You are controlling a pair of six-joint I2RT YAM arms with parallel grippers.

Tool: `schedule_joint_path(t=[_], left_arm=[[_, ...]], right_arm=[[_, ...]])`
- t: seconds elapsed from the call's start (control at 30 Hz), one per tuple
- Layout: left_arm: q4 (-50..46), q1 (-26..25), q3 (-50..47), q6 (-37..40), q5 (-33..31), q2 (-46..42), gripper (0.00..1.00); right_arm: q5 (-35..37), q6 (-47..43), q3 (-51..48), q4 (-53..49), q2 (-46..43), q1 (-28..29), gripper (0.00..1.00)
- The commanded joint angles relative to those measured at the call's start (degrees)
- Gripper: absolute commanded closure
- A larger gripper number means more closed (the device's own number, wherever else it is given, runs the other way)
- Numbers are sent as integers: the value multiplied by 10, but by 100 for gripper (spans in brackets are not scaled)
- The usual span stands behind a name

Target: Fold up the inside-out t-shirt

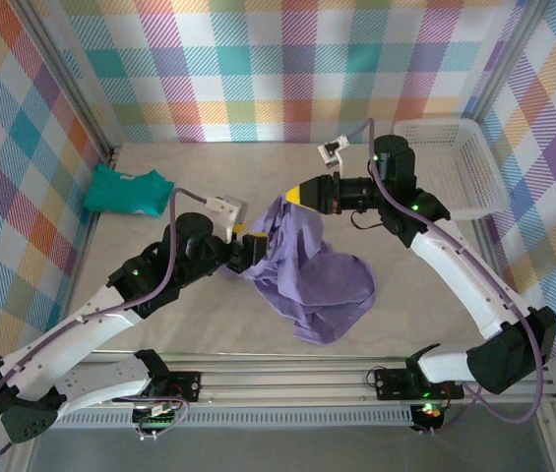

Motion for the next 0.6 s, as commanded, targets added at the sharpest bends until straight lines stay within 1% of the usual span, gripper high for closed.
schedule_joint_path(t=[0.0,0.03,0.07,0.1,0.17,0.2,0.23,0.27,0.3,0.37,0.47,0.53,0.57], left_arm=[[23,-21,42,36,-6,44,35],[25,-23,52,38,-9,57,31],[25,-25,62,37,-26,71,28],[30,-25,69,37,-43,81,27],[43,-25,75,44,-77,100,28],[49,-24,78,50,-86,108,30],[55,-23,80,53,-88,117,34],[57,-19,84,53,-85,123,42],[57,-14,85,50,-70,129,50],[67,0,87,39,-36,132,62],[86,20,84,22,40,124,74],[85,27,83,16,75,121,87],[86,31,82,12,89,122,95]], right_arm=[[3,14,-7,29,4,8,100],[3,15,-7,29,5,10,100],[4,15,-8,31,5,11,100],[4,18,-9,32,5,11,100],[4,19,-13,34,4,12,100],[4,20,-14,35,3,11,100],[3,21,-15,36,2,13,100],[3,21,-16,37,2,12,100],[3,19,-17,35,1,12,100],[9,7,-15,17,0,13,100],[33,-25,-10,-26,-5,12,100],[48,-41,-5,-45,-4,12,100],[48,-43,-5,-44,-3,12,100]])
